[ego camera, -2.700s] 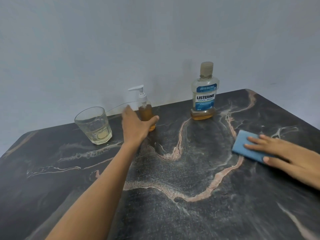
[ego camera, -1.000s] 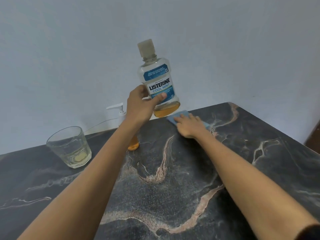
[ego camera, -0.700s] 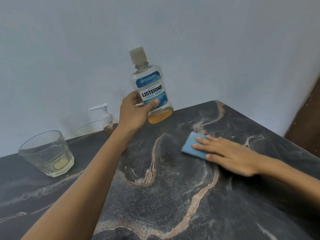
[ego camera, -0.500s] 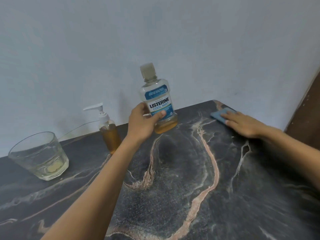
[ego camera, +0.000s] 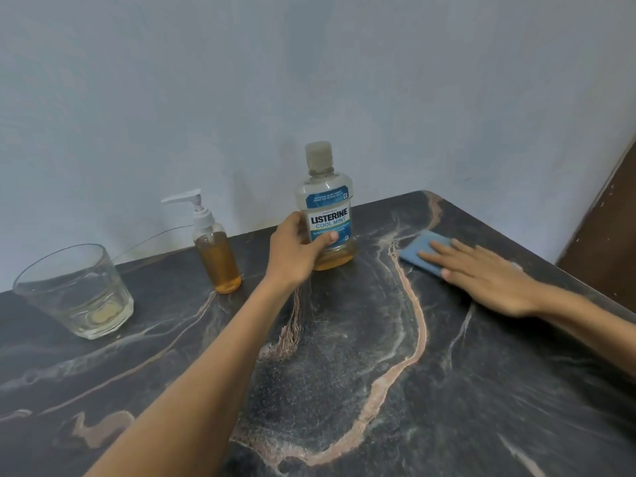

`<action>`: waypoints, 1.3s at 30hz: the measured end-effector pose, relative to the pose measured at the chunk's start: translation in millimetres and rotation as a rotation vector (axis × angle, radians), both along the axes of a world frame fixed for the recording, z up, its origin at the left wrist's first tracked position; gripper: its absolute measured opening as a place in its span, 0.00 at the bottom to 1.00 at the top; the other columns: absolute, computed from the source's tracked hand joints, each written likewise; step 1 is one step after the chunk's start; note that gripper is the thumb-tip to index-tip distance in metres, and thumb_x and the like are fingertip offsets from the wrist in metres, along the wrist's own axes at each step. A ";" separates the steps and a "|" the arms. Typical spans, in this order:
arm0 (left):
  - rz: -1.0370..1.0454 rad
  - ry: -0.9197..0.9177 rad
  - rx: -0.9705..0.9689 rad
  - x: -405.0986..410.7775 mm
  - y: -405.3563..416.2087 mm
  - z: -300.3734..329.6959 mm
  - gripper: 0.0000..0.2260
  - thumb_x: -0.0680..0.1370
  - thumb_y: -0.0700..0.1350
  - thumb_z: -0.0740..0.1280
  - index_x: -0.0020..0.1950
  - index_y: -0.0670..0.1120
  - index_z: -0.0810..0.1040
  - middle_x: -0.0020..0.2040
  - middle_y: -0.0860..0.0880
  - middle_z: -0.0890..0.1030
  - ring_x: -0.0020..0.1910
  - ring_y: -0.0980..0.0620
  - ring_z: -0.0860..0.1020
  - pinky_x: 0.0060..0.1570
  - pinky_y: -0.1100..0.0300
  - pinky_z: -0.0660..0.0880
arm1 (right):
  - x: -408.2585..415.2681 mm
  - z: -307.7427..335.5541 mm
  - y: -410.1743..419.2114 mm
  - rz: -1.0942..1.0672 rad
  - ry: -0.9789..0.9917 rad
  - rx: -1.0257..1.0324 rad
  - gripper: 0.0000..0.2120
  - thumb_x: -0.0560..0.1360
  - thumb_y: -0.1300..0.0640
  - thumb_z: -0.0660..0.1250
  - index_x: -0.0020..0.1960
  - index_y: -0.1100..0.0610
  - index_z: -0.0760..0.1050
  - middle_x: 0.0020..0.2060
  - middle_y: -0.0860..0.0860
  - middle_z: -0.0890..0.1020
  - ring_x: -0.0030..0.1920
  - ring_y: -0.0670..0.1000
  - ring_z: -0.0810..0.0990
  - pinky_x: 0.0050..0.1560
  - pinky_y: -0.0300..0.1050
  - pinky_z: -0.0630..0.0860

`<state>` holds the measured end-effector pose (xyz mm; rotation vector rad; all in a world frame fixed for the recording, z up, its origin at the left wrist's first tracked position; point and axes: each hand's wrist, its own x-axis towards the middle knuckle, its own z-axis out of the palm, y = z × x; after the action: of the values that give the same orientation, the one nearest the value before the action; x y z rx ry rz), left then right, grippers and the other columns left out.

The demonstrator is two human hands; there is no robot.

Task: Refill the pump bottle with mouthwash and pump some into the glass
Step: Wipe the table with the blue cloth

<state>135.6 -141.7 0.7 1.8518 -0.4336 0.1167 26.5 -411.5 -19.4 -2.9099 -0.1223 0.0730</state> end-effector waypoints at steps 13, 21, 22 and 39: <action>0.204 0.151 0.103 -100.5 41.7 -4.5 0.31 0.75 0.49 0.69 0.74 0.44 0.60 0.72 0.45 0.68 0.70 0.49 0.68 0.68 0.54 0.67 | -96.9 1.3 74.3 -0.314 0.057 0.071 0.21 0.81 0.43 0.43 0.73 0.36 0.46 0.76 0.42 0.43 0.75 0.48 0.38 0.73 0.50 0.38; 0.276 0.129 0.195 -200.9 122.6 -26.6 0.29 0.75 0.52 0.69 0.73 0.47 0.64 0.71 0.50 0.69 0.69 0.54 0.68 0.68 0.57 0.66 | -73.5 8.3 199.4 -0.295 0.207 0.152 0.24 0.81 0.45 0.42 0.76 0.44 0.42 0.76 0.48 0.38 0.74 0.54 0.34 0.72 0.54 0.34; 0.265 0.144 0.219 -208.4 129.9 -27.7 0.32 0.74 0.53 0.70 0.74 0.48 0.62 0.72 0.50 0.68 0.70 0.55 0.66 0.69 0.57 0.65 | -70.5 9.3 220.6 -0.285 0.228 0.166 0.25 0.81 0.45 0.42 0.76 0.44 0.42 0.76 0.49 0.37 0.74 0.55 0.33 0.71 0.55 0.33; 0.547 0.195 0.469 -263.9 333.8 -25.5 0.21 0.79 0.42 0.62 0.72 0.47 0.65 0.71 0.48 0.69 0.72 0.49 0.65 0.73 0.49 0.43 | -90.0 18.1 499.4 0.334 0.373 0.666 0.27 0.76 0.60 0.59 0.73 0.48 0.58 0.75 0.53 0.57 0.75 0.55 0.51 0.73 0.51 0.52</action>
<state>-128.3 192.1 -24.8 2.3805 0.2133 0.2148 -63.5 87.9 -1.4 -2.1451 -0.4662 0.5184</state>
